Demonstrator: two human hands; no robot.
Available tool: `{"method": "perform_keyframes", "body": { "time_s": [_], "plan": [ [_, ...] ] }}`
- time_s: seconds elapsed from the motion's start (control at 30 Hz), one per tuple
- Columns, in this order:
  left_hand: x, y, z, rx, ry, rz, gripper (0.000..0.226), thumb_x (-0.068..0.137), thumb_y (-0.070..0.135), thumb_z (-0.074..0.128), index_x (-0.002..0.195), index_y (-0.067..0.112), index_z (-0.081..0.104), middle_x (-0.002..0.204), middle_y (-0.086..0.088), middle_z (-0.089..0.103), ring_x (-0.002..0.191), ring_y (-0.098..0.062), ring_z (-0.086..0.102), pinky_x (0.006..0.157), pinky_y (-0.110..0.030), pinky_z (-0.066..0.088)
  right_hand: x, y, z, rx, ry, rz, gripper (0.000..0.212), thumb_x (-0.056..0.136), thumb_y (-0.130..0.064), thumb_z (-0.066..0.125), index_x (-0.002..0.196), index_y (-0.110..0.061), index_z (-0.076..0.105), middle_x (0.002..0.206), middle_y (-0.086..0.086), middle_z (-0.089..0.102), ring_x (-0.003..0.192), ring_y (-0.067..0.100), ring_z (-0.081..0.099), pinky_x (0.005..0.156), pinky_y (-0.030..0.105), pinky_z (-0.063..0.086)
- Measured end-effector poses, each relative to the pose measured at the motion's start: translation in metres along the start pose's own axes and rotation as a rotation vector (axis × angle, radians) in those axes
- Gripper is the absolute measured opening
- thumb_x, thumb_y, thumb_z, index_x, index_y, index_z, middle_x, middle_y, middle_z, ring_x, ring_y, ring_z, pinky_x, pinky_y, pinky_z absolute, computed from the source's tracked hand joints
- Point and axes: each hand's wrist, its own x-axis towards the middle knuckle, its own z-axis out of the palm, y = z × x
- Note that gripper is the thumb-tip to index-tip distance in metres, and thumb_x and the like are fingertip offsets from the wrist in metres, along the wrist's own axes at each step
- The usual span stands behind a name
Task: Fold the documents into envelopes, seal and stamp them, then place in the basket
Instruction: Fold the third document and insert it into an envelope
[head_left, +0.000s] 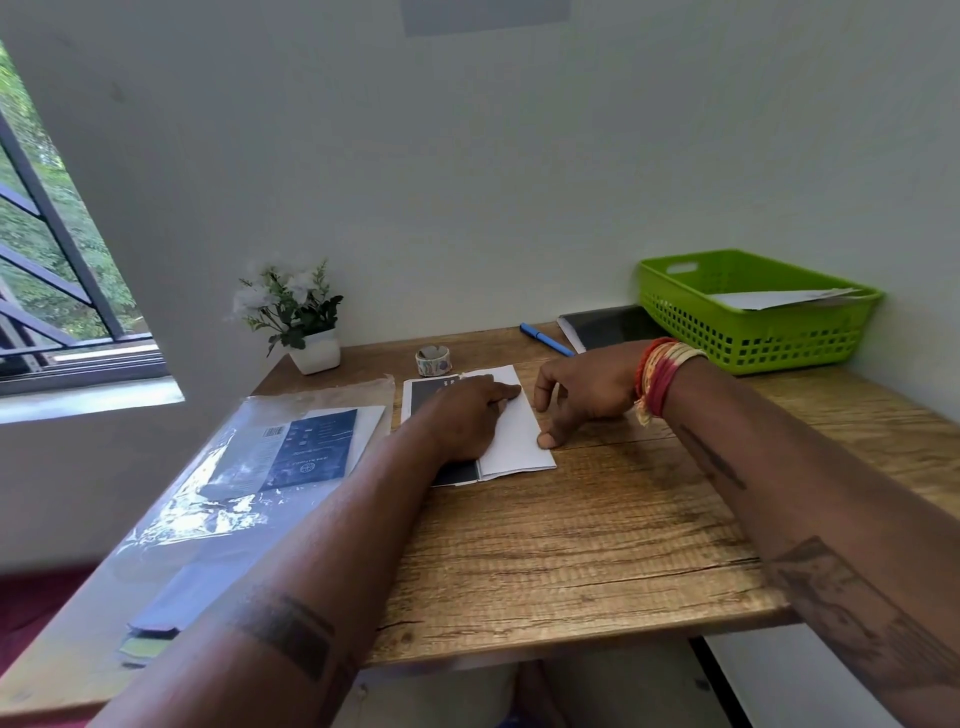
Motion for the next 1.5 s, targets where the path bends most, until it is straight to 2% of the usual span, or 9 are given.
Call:
{"method": "perform_keyframes", "body": {
  "time_s": [0.4, 0.63, 0.7, 0.77, 0.83, 0.93, 1.03, 1.23, 1.5],
  "plan": [
    [0.000, 0.000, 0.001, -0.006, 0.008, 0.002, 0.044, 0.109, 0.023, 0.037, 0.152, 0.033, 0.042, 0.163, 0.001, 0.034, 0.150, -0.020, 0.030, 0.119, -0.036, 0.029, 0.000, -0.002, -0.002, -0.032, -0.131, 0.015, 0.060, 0.078, -0.046, 0.081, 0.127, -0.036, 0.047, 0.106, -0.007, 0.054, 0.098, 0.014, 0.056, 0.071, 0.028, 0.047],
    [0.000, 0.000, 0.002, 0.004, 0.004, -0.003, 0.044, 0.109, 0.024, 0.035, 0.151, 0.034, 0.042, 0.163, 0.001, 0.034, 0.150, -0.021, 0.030, 0.121, -0.038, 0.029, 0.000, 0.004, -0.002, -0.004, -0.139, -0.004, 0.071, 0.071, -0.050, 0.085, 0.129, -0.038, 0.047, 0.112, -0.005, 0.054, 0.103, 0.016, 0.055, 0.078, 0.032, 0.049],
    [-0.001, 0.001, 0.001, 0.004, 0.003, 0.002, 0.044, 0.109, 0.023, 0.035, 0.152, 0.033, 0.042, 0.163, 0.001, 0.034, 0.150, -0.021, 0.029, 0.121, -0.038, 0.028, 0.000, 0.013, 0.000, 0.111, -0.059, -0.037, 0.058, 0.074, -0.049, 0.083, 0.123, -0.037, 0.053, 0.110, -0.001, 0.061, 0.093, 0.016, 0.058, 0.076, 0.033, 0.049],
    [-0.002, 0.002, 0.000, -0.013, 0.005, 0.004, 0.044, 0.109, 0.023, 0.035, 0.151, 0.033, 0.043, 0.163, 0.001, 0.033, 0.150, -0.021, 0.029, 0.121, -0.038, 0.028, 0.000, 0.024, 0.004, 0.271, 0.085, -0.094, 0.032, 0.085, -0.040, 0.077, 0.113, -0.035, 0.061, 0.099, 0.000, 0.067, 0.081, 0.014, 0.061, 0.071, 0.032, 0.050],
    [-0.002, 0.002, 0.000, -0.030, 0.006, -0.001, 0.044, 0.109, 0.023, 0.036, 0.151, 0.033, 0.043, 0.163, 0.000, 0.034, 0.150, -0.021, 0.030, 0.119, -0.037, 0.029, 0.002, 0.030, 0.009, 0.270, 0.236, -0.154, 0.014, 0.093, -0.031, 0.069, 0.106, -0.035, 0.069, 0.095, -0.004, 0.070, 0.079, 0.009, 0.062, 0.073, 0.027, 0.049],
    [-0.002, 0.002, 0.000, -0.043, 0.003, -0.008, 0.043, 0.109, 0.024, 0.037, 0.150, 0.033, 0.044, 0.162, 0.000, 0.035, 0.148, -0.021, 0.032, 0.118, -0.037, 0.031, 0.011, 0.027, 0.017, 0.195, 0.331, -0.200, 0.016, 0.096, -0.032, 0.063, 0.102, -0.041, 0.075, 0.108, -0.009, 0.070, 0.094, 0.007, 0.062, 0.084, 0.025, 0.048],
    [-0.002, 0.003, -0.001, -0.046, 0.000, -0.011, 0.042, 0.109, 0.025, 0.037, 0.150, 0.034, 0.044, 0.162, 0.000, 0.035, 0.148, -0.022, 0.033, 0.118, -0.038, 0.032, 0.015, 0.023, 0.022, 0.192, 0.376, -0.196, 0.018, 0.096, -0.031, 0.063, 0.104, -0.039, 0.077, 0.111, -0.017, 0.068, 0.095, 0.003, 0.058, 0.079, 0.016, 0.041],
    [-0.002, 0.003, 0.000, -0.030, 0.015, -0.070, 0.043, 0.108, 0.032, 0.037, 0.151, 0.026, 0.040, 0.155, -0.006, 0.045, 0.137, -0.024, 0.047, 0.110, -0.037, 0.041, 0.023, 0.018, 0.029, 0.068, 0.485, -0.188, 0.021, 0.096, -0.032, 0.062, 0.110, -0.037, 0.077, 0.123, -0.013, 0.070, 0.105, 0.008, 0.063, 0.100, 0.028, 0.048],
    [-0.005, 0.005, -0.002, -0.035, 0.017, -0.073, 0.042, 0.108, 0.032, 0.038, 0.150, 0.023, 0.041, 0.153, -0.007, 0.047, 0.134, -0.024, 0.049, 0.107, -0.036, 0.041, 0.038, 0.007, 0.027, -0.039, 0.549, -0.089, 0.028, 0.101, -0.031, 0.055, 0.123, -0.030, 0.071, 0.138, -0.006, 0.062, 0.119, 0.014, 0.059, 0.103, 0.026, 0.041]
  ]
}}
